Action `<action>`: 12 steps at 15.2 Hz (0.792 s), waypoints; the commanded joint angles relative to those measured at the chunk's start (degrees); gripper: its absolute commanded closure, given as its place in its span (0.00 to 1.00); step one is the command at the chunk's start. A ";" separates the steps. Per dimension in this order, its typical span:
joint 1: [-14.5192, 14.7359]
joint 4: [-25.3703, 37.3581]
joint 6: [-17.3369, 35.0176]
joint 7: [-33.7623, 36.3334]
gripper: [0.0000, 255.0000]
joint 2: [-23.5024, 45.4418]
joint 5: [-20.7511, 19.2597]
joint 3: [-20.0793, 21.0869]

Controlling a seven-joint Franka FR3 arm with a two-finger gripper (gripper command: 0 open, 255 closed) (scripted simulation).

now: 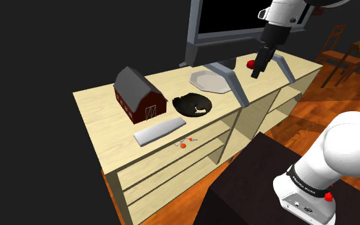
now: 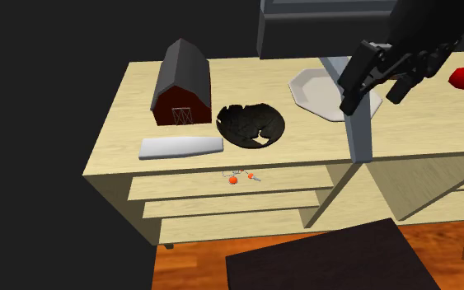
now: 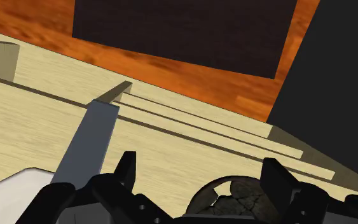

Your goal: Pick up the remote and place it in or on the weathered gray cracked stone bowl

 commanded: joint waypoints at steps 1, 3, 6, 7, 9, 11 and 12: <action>0.00 0.00 0.00 0.00 0.00 0.00 0.00 0.00; 1.79 0.69 2.98 -3.02 0.00 3.67 0.10 0.12; 4.41 2.07 7.09 -7.48 0.00 9.17 0.33 0.46; 5.24 2.62 8.36 -8.96 0.00 10.98 0.43 0.63; 6.88 3.82 10.76 -11.87 0.00 14.58 0.62 1.02; 8.46 5.13 12.98 -14.74 0.00 18.10 0.81 1.51; 9.21 5.83 14.02 -16.15 0.00 19.83 0.91 1.81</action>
